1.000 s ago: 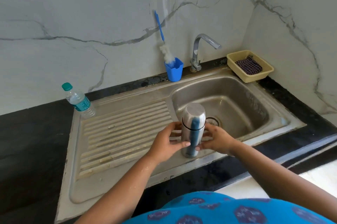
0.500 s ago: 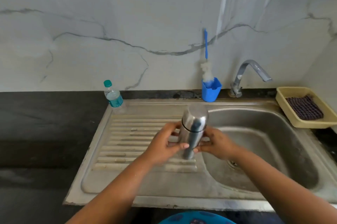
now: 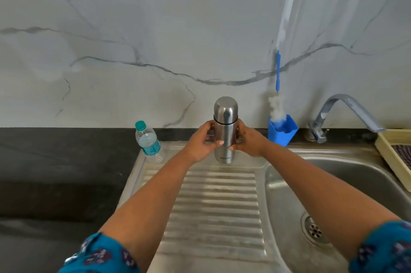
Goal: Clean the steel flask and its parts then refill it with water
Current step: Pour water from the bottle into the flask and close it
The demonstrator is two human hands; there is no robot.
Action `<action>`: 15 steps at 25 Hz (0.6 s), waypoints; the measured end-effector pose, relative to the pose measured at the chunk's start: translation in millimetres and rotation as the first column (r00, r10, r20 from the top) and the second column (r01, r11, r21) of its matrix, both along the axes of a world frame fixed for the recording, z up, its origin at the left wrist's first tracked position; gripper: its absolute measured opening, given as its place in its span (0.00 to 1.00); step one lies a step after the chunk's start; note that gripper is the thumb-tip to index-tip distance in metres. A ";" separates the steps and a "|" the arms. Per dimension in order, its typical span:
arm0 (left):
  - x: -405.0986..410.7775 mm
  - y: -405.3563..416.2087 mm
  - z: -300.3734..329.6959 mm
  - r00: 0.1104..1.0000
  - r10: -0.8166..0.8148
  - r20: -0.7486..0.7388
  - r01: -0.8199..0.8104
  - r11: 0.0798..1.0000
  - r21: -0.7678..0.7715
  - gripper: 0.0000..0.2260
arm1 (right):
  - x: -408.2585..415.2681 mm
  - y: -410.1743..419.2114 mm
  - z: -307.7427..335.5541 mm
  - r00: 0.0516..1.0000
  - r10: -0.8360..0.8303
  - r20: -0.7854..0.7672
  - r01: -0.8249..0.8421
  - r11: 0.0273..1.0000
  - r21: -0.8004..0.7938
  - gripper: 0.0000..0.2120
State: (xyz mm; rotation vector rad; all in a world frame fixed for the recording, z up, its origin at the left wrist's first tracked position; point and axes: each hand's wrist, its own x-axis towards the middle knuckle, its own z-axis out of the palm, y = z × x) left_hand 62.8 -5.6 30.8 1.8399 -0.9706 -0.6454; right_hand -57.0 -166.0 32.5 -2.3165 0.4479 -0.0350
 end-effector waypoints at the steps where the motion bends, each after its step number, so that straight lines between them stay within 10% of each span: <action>1: 3.8 -2.2 -5.3 1.000 0.004 -0.004 -0.004 1.000 0.003 0.25 | 5.3 -2.5 -5.4 1.000 -0.005 -0.017 0.005 1.000 -0.008 0.39; 15: 20.3 -15.6 -35.4 1.000 -0.024 -0.005 0.024 0.995 0.097 0.27 | 22.4 -11.4 -42.9 0.995 -0.050 -0.084 0.050 0.999 -0.008 0.39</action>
